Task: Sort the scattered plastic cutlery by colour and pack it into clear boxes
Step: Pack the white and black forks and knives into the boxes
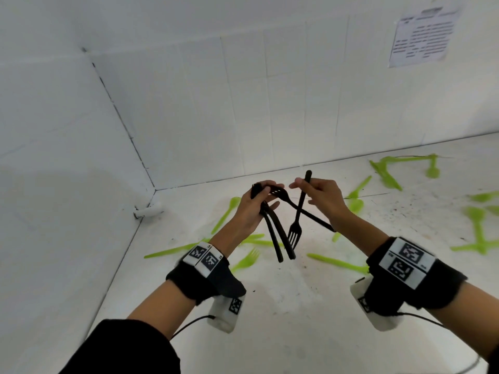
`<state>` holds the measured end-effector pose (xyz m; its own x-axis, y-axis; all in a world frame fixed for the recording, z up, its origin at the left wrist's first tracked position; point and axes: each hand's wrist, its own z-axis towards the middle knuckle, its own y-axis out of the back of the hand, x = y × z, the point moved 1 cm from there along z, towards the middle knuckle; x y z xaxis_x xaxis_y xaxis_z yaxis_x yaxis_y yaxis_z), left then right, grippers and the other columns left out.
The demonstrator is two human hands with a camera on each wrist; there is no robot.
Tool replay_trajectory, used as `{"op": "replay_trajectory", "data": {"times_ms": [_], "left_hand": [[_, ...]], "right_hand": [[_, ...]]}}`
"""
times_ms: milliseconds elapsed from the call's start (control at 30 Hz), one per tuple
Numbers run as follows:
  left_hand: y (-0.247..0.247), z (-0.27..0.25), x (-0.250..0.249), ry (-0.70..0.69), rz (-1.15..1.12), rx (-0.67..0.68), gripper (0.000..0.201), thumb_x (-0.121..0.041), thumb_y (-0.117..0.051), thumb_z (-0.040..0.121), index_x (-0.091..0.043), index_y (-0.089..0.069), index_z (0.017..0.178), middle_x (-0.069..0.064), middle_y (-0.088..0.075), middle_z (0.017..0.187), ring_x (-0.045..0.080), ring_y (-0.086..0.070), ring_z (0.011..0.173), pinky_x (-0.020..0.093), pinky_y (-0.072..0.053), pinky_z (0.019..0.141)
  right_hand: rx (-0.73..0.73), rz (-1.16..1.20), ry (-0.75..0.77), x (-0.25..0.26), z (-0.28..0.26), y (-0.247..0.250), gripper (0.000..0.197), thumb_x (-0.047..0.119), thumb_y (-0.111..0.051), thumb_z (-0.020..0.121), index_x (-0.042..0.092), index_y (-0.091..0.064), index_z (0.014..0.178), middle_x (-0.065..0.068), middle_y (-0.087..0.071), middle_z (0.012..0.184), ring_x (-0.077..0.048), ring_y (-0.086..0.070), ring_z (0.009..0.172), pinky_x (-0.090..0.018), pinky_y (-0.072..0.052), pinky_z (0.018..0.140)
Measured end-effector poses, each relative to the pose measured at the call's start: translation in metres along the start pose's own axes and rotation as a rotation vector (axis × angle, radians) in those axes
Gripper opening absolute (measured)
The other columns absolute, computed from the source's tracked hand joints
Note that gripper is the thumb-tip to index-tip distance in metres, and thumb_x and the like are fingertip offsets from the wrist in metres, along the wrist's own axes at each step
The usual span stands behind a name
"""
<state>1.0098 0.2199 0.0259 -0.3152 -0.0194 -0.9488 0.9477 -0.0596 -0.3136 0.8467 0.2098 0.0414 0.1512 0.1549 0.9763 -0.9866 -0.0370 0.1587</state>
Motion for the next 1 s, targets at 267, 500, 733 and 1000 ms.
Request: {"op": "replay_trajectory", "data": {"times_ms": [267,500,733,1000], "left_hand": [[0.014,0.004,0.005,-0.024,-0.033,-0.144,0.021,-0.005,-0.042,0.097,-0.007,-0.060,0.108,-0.006,-0.073,0.079,0.004,-0.062,0.068,0.015,-0.039,0.060],[0.017,0.003,0.003,0.061,-0.151,-0.241,0.019,-0.004,-0.042,0.097,-0.005,-0.061,0.100,0.008,-0.069,0.088,0.019,-0.070,0.072,0.030,-0.057,0.071],[0.027,0.001,0.001,0.079,-0.124,-0.385,0.016,0.003,-0.048,0.093,0.002,-0.057,0.106,0.018,-0.064,0.090,0.022,-0.068,0.062,0.033,-0.057,0.067],[0.038,-0.006,0.004,0.140,-0.154,-0.406,0.018,0.004,-0.044,0.094,-0.002,-0.058,0.087,0.017,-0.062,0.088,0.028,-0.061,0.076,0.041,-0.052,0.077]], "right_hand": [[-0.148,0.300,-0.078,0.019,0.000,0.029,0.016,0.028,-0.062,0.089,0.014,-0.066,0.081,0.000,-0.056,0.067,-0.007,-0.051,0.045,-0.021,-0.054,0.051],[-0.006,0.268,-0.197,-0.005,-0.014,0.014,0.006,0.015,-0.066,0.085,0.013,-0.063,0.081,0.005,-0.070,0.061,-0.006,-0.063,0.050,-0.018,-0.051,0.053],[0.130,0.067,-0.134,-0.015,-0.018,-0.003,0.012,0.010,-0.056,0.092,0.014,-0.067,0.088,-0.005,-0.063,0.071,-0.014,-0.061,0.066,-0.028,-0.054,0.061],[0.184,-0.011,-0.033,-0.021,-0.030,-0.015,0.014,0.012,-0.053,0.094,0.012,-0.066,0.099,-0.012,-0.067,0.081,-0.014,-0.065,0.053,-0.026,-0.055,0.050]]}}
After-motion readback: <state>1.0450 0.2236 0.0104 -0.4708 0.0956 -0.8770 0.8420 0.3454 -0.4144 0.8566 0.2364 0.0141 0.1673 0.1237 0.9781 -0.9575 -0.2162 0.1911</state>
